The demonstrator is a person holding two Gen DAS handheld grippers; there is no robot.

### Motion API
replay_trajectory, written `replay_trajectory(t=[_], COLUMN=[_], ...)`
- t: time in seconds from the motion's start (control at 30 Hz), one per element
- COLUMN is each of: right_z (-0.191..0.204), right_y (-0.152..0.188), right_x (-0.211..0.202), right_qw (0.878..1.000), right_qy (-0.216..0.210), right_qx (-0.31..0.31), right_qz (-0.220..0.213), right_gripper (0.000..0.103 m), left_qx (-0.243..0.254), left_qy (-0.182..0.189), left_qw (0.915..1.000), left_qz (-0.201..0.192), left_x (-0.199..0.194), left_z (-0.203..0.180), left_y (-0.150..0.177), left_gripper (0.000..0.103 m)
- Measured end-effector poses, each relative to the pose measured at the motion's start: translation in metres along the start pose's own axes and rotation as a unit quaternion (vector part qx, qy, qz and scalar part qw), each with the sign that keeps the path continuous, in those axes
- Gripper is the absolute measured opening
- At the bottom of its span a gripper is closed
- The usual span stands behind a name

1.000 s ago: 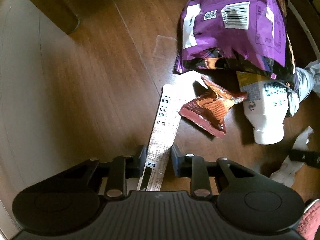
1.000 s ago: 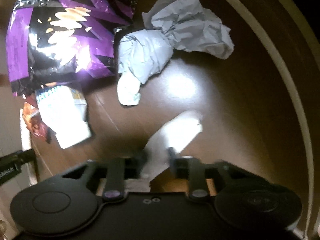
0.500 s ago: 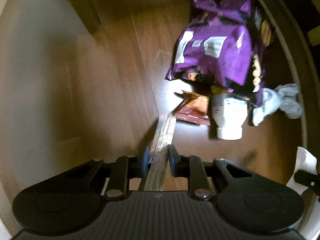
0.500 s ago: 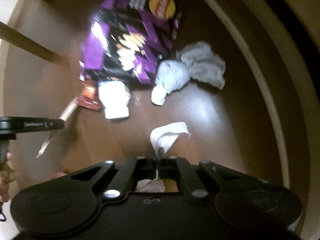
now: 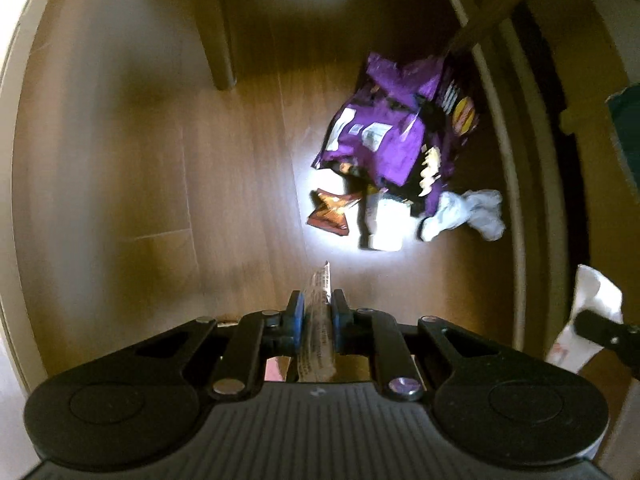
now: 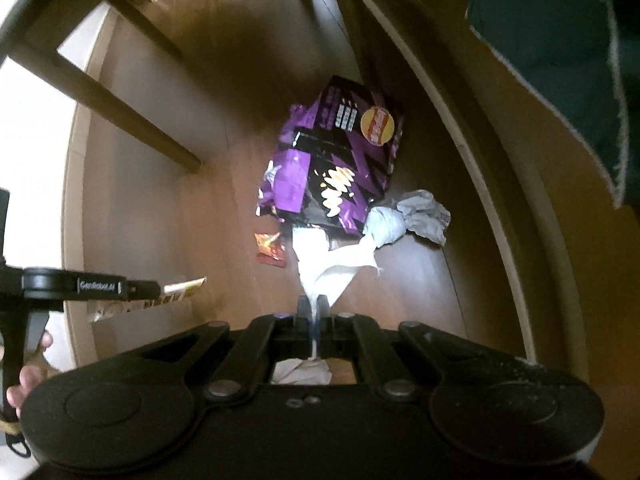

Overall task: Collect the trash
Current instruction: 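Lift the paper strip and tissue up over the wastebasket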

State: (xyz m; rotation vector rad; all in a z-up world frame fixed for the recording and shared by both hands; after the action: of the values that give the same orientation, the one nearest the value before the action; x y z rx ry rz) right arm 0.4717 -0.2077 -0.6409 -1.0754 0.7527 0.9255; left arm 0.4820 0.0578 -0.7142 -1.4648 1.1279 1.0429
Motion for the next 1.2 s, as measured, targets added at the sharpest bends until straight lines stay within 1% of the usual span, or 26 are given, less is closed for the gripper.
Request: replay_trajectory(t=[0.07, 0.13, 0.2, 0.3, 0.47, 0.63, 0.77, 0.83, 0.97, 1.1, 1.17, 1.2], right_z=[0.003, 0.011, 0.021, 0.039, 0.077, 0.116, 0.146, 0.161, 0.184, 0.201, 0.209, 0.211], right_y=[-0.008, -0.021, -0.035, -0.069, -0.138, -0.217, -0.278, -0.302, -0.347, -0.387, -0.405, -0.413], right_x=[-0.010, -0.030, -0.052, -0.093, -0.174, -0.258, -0.325, -0.348, -0.398, -0.424, -0.423, -0.419], right_qw=[1.000, 1.000, 1.000, 0.999, 0.994, 0.987, 0.977, 0.971, 0.959, 0.945, 0.936, 0.934], right_qy=[-0.007, -0.014, -0.025, -0.042, -0.075, -0.098, -0.102, -0.099, -0.091, -0.078, -0.070, -0.067], right_qx=[0.011, 0.007, 0.004, -0.009, -0.043, -0.080, -0.110, -0.128, -0.149, -0.171, -0.191, -0.197], right_qz=[-0.005, -0.008, -0.013, -0.025, -0.059, -0.103, -0.151, -0.175, -0.221, -0.267, -0.287, -0.291], right_gripper=[0.001, 0.001, 0.001, 0.001, 0.001, 0.001, 0.001, 0.001, 0.001, 0.001, 0.001, 0.001], left_qx=[-0.013, -0.023, -0.027, -0.025, -0.010, 0.002, 0.025, 0.037, 0.063, 0.089, 0.098, 0.102], left_qy=[0.006, 0.014, 0.025, 0.041, 0.074, 0.114, 0.142, 0.152, 0.164, 0.165, 0.159, 0.150], left_qw=[0.9999, 0.9996, 0.9992, 0.9980, 0.9931, 0.9855, 0.9758, 0.9688, 0.9547, 0.9409, 0.9341, 0.9311], left_qz=[-0.001, -0.005, -0.016, -0.040, -0.090, -0.125, -0.165, -0.192, -0.240, -0.282, -0.305, -0.316], left_x=[-0.019, -0.044, -0.077, -0.131, -0.229, -0.325, -0.395, -0.432, -0.487, -0.529, -0.542, -0.545], left_z=[-0.001, -0.006, -0.012, -0.025, -0.048, -0.072, -0.088, -0.096, -0.112, -0.127, -0.137, -0.142], left_y=[-0.005, -0.014, -0.028, -0.054, -0.106, -0.162, -0.208, -0.231, -0.271, -0.312, -0.334, -0.346], left_gripper=[0.013, 0.013, 0.013, 0.013, 0.013, 0.013, 0.013, 0.013, 0.013, 0.014, 0.014, 0.014])
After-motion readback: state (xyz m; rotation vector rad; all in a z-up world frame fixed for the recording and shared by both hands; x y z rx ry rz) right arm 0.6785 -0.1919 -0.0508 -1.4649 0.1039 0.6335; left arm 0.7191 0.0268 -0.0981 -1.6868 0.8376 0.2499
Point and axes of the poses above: each gripper's, at about its wrist camera, not at the fingertips, and x roughly the way its jaws point, z to its left, y to its underside, the point moved 4 cm from there along x, roughly the way its jaws point, and after that the axes turned 13 degrees about -z, right-handed, at the moved point
